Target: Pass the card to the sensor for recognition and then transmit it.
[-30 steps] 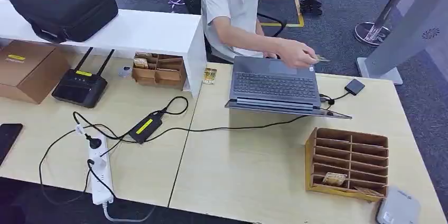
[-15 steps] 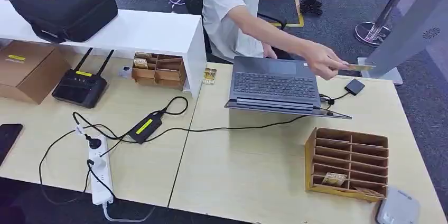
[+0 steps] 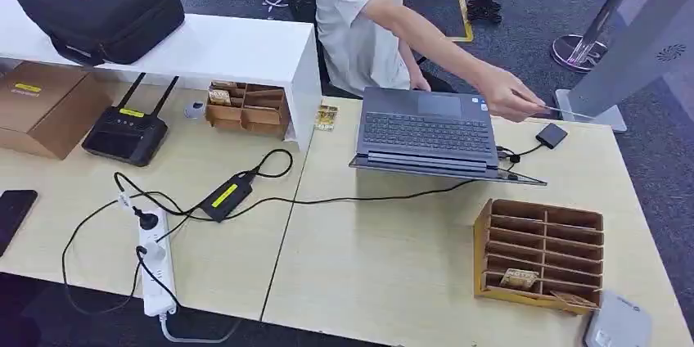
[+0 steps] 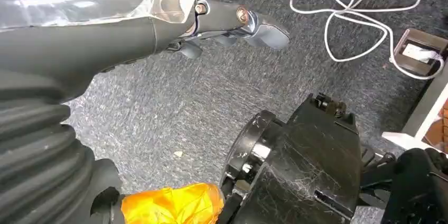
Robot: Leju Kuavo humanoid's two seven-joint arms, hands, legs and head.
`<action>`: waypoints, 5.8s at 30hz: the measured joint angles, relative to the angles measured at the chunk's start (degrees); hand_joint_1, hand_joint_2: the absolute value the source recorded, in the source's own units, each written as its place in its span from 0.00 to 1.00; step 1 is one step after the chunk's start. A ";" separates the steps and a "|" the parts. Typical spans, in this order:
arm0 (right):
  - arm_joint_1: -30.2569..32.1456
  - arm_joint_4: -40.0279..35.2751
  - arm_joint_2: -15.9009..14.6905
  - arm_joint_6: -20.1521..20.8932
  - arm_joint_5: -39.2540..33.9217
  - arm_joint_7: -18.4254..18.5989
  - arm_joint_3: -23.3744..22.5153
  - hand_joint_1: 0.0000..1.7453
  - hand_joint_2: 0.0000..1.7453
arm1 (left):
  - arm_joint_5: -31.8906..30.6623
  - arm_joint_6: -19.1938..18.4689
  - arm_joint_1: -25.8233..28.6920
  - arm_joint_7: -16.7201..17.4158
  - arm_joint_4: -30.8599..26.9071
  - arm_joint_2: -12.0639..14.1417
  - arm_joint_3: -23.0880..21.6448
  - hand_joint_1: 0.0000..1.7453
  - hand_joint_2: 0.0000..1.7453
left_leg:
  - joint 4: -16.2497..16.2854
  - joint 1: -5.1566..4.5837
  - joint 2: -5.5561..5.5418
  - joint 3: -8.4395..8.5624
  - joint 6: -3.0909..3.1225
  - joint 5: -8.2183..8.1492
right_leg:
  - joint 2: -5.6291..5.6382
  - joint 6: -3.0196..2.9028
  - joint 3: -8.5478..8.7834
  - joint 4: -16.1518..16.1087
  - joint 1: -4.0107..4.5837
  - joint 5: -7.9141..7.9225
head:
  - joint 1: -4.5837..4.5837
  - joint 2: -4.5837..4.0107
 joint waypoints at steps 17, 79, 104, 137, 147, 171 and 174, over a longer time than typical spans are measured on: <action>15.31 -10.22 -9.97 -18.60 24.40 21.79 41.62 0.00 1.00 | -0.87 -0.18 -0.12 0.00 0.00 0.55 0.07 0.00 1.00 | 0.02 -0.02 0.02 0.10 0.00 0.00 | 0.01 -0.03 0.00 -0.03 -0.02 0.00 | 0.02 0.00; -10.50 9.02 -13.75 -18.25 22.67 30.01 77.96 1.00 1.00 | 8.46 -6.30 -2.84 -13.49 6.93 -3.94 0.09 0.00 1.00 | 0.02 0.00 0.23 0.16 -0.06 0.08 | 0.25 -0.07 -0.04 -0.01 0.01 0.10 | 0.00 0.00; 3.77 11.05 -14.05 -19.63 21.84 31.30 56.18 1.00 1.00 | 9.27 -5.95 -2.93 -11.61 6.93 -4.72 0.09 0.00 1.00 | 0.03 -0.02 0.15 0.11 -0.03 0.04 | 0.17 -0.06 -0.05 -0.08 -0.01 0.10 | 0.00 0.00; 10.21 16.01 4.74 -20.99 27.20 16.83 34.22 1.00 1.00 | 11.39 -6.14 -3.83 -13.73 10.16 -8.22 0.07 0.00 1.00 | 0.01 0.02 0.33 0.21 -0.04 0.03 | 0.33 -0.09 -0.08 -0.06 0.02 0.08 | -0.02 0.00; 10.36 17.21 8.31 -21.42 27.92 16.13 34.31 1.00 1.00 | 11.69 -6.27 -3.93 -14.36 10.82 -8.63 0.07 0.00 1.00 | 0.01 0.01 0.33 0.21 -0.04 0.03 | 0.33 -0.08 -0.07 -0.07 0.01 0.08 | 0.00 0.00; 9.54 27.99 12.39 -22.62 31.26 16.61 36.13 1.00 1.00 | 12.22 -8.05 -4.78 -15.47 13.14 -10.03 0.07 0.00 1.00 | 0.01 0.01 0.33 0.20 -0.04 0.03 | 0.33 -0.09 -0.07 -0.06 0.02 0.08 | 0.00 0.00; 9.31 28.75 12.64 -22.93 31.26 16.61 36.17 1.00 1.00 | 12.22 -8.04 -4.79 -15.47 13.16 -10.03 0.05 0.00 1.00 | 0.01 0.01 0.33 0.20 -0.04 0.03 | 0.33 -0.09 -0.07 -0.06 0.02 0.08 | 0.00 0.00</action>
